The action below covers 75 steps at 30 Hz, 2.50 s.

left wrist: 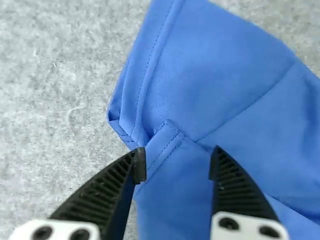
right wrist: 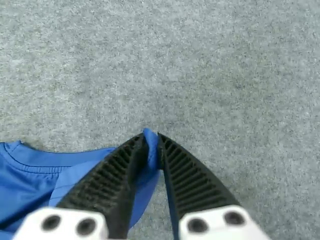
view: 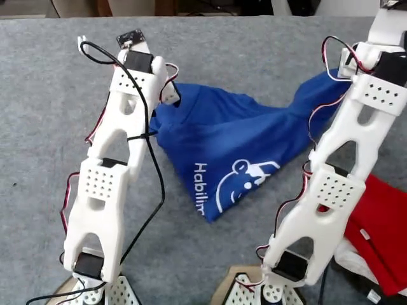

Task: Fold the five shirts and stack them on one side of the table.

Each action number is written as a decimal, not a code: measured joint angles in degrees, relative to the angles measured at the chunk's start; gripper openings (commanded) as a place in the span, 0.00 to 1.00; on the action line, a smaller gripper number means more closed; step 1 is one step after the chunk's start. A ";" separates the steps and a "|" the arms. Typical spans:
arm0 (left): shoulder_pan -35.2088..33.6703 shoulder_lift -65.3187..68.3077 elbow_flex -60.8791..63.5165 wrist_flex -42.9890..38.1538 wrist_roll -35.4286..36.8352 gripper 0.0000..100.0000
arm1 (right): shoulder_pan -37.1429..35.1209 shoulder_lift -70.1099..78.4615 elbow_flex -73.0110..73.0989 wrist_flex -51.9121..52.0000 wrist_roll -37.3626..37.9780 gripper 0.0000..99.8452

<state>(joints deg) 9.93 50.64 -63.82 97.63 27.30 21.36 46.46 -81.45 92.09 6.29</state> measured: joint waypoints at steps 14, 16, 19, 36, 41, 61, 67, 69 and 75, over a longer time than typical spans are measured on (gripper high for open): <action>4.84 3.96 -0.88 0.35 0.00 0.21 | -0.53 0.00 0.00 0.00 0.00 0.00; 4.57 3.96 -0.88 0.35 0.00 0.21 | -0.53 0.00 0.00 0.00 0.00 0.00; 4.40 4.57 -0.88 0.35 0.00 0.21 | -0.53 0.00 0.00 0.00 0.00 0.00; 3.25 10.90 -1.32 0.35 2.02 0.21 | -0.53 0.00 0.00 0.00 0.00 0.00; 2.02 10.99 -5.36 0.70 2.02 0.21 | -0.53 0.00 0.00 0.00 0.00 0.00; 0.18 16.09 -8.53 0.70 2.02 0.21 | -1.32 0.00 0.00 0.00 0.00 0.00; 0.18 16.18 -8.79 0.70 2.02 0.21 | -1.32 0.00 0.00 0.00 0.00 0.00; 0.18 16.18 -8.79 0.70 2.02 0.20 | -1.32 0.00 0.00 0.00 0.00 0.00; 0.18 16.44 -10.20 0.70 2.02 0.11 | -1.32 0.00 0.00 0.00 0.00 0.00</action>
<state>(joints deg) 10.11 67.08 -74.02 98.33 29.32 20.04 46.46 -81.45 92.09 6.29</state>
